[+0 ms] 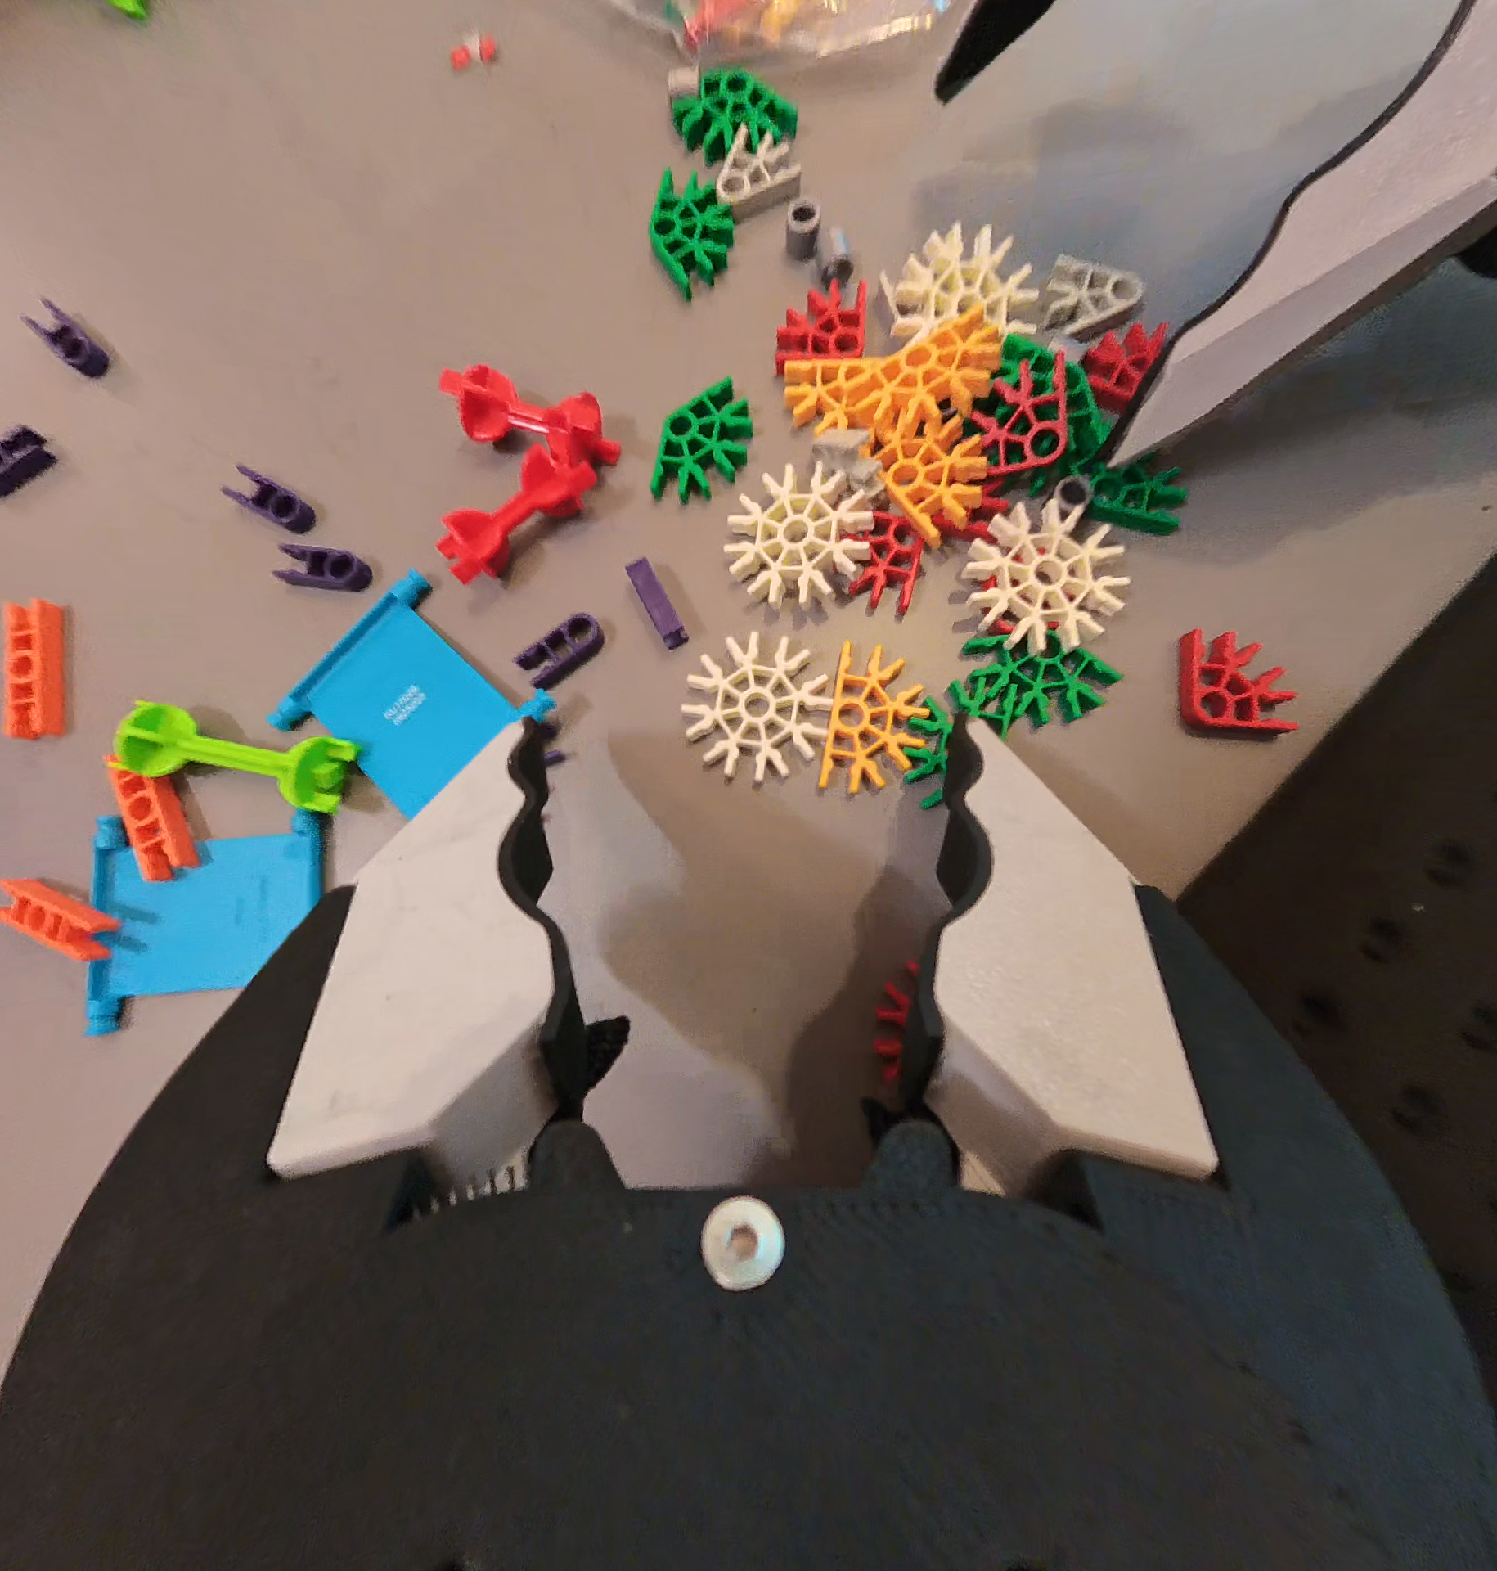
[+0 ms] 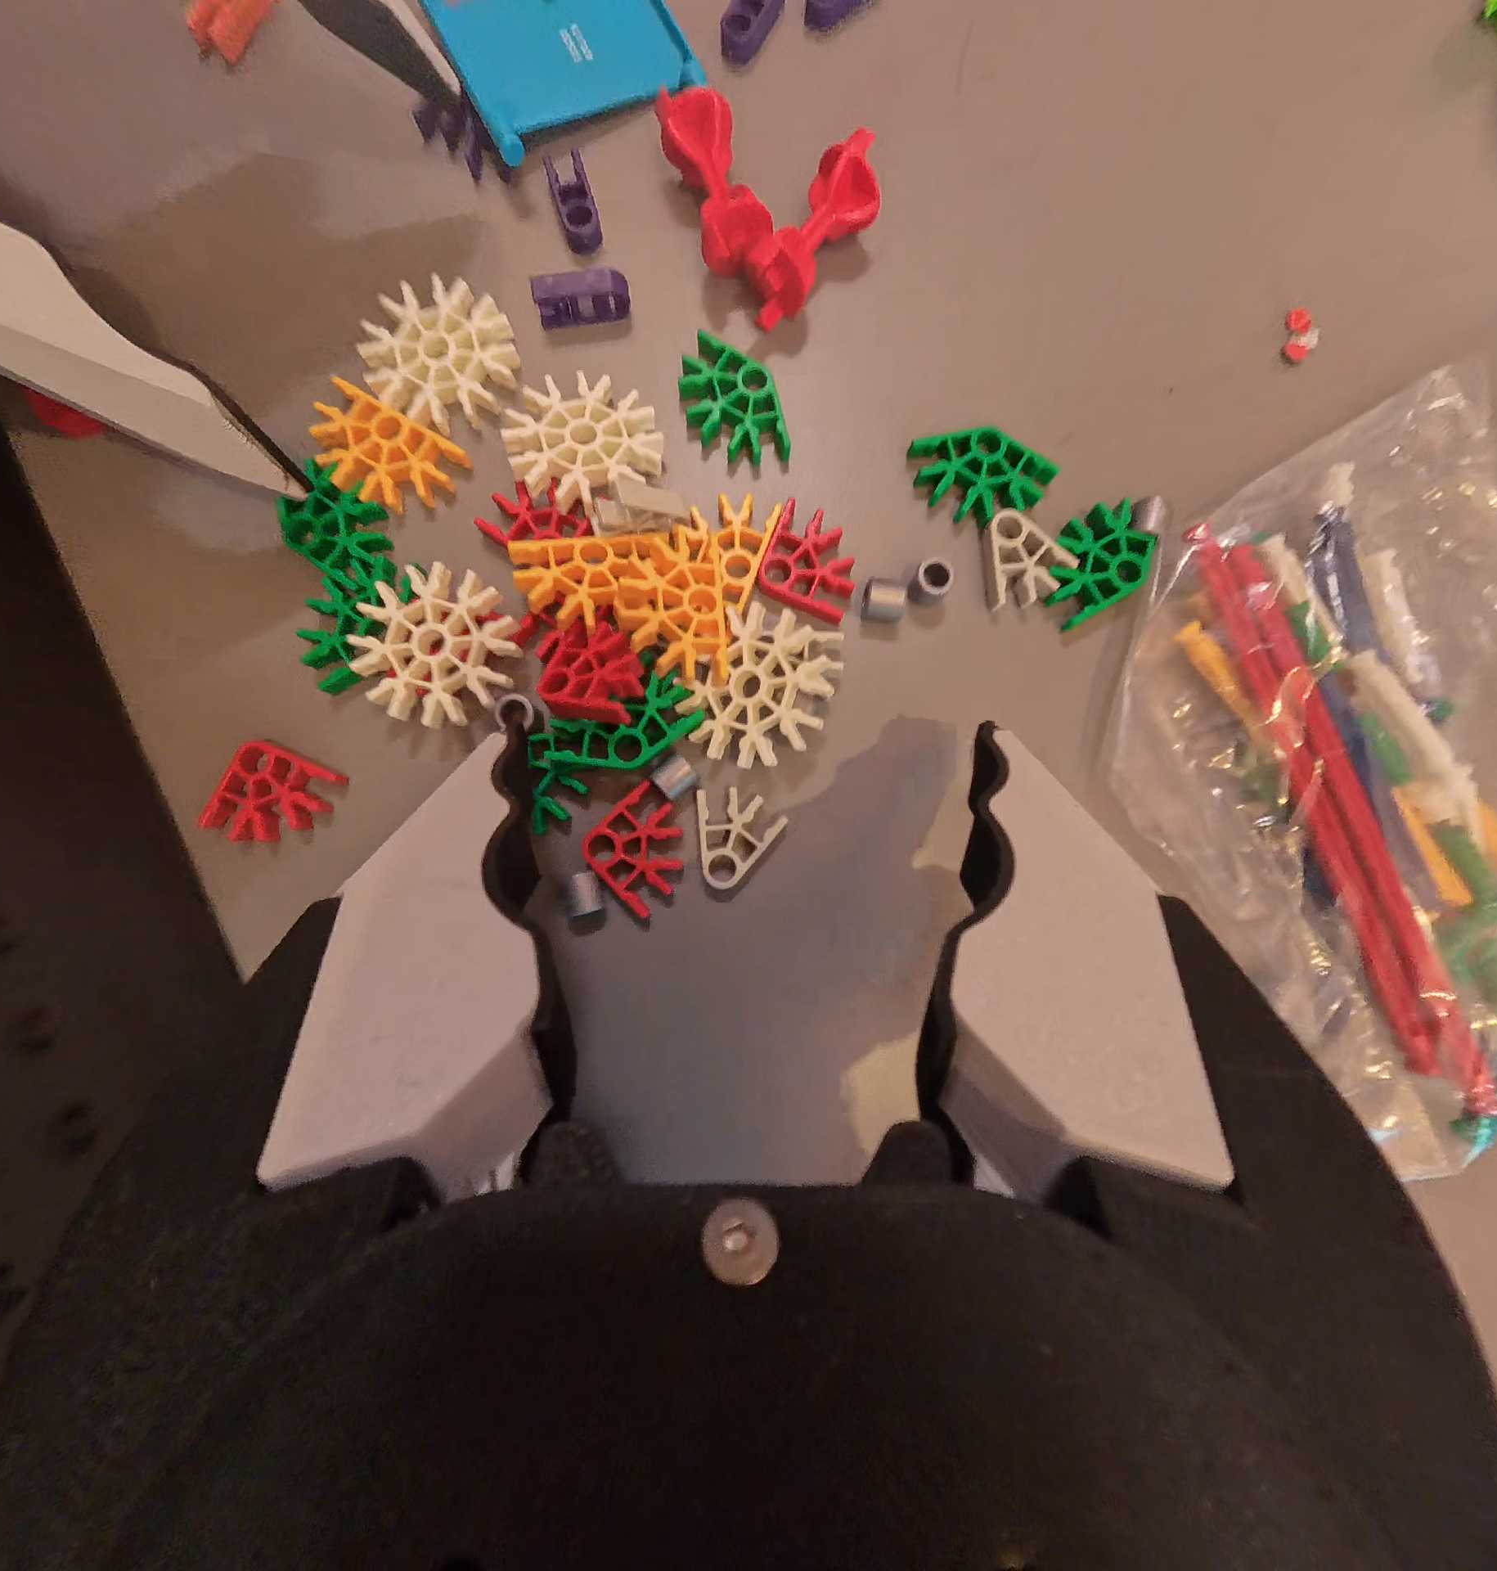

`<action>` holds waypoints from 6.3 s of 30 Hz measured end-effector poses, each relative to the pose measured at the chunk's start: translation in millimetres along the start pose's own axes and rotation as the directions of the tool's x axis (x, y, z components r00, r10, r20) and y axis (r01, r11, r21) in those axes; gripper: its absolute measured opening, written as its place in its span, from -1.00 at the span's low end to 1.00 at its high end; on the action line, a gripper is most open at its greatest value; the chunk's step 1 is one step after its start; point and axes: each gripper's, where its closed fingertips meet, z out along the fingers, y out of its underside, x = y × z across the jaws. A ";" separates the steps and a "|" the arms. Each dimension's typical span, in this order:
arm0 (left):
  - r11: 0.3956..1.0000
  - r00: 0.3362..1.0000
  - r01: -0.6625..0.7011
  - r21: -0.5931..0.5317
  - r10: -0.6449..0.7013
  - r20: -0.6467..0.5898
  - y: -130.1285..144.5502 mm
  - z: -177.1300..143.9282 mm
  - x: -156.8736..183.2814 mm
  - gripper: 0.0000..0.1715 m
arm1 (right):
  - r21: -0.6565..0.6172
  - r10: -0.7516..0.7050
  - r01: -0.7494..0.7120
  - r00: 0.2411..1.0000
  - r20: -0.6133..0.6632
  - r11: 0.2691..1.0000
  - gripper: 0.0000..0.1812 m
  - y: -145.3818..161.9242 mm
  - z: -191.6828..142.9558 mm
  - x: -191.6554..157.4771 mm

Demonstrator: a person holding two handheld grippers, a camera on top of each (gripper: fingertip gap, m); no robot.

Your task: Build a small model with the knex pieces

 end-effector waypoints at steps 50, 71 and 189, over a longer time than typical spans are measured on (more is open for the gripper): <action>0.990 0.996 0.043 0.132 -0.053 0.075 -20.0 -21.8 -7.6 -0.32 | 0.223 0.516 -0.482 0.846 -0.135 0.847 -0.37 13.2 -64.7 159.9; 0.979 0.986 0.072 0.188 -0.098 0.132 -48.1 -23.1 -13.0 -0.32 | 0.205 0.473 -0.509 0.858 0.201 0.836 -1.00 -30.1 -60.8 162.7; 0.774 0.797 0.273 0.572 0.151 -0.585 -232.3 -102.6 34.3 -0.32 | 0.487 -0.087 -0.024 0.975 0.204 0.873 -1.00 -158.9 -220.8 32.9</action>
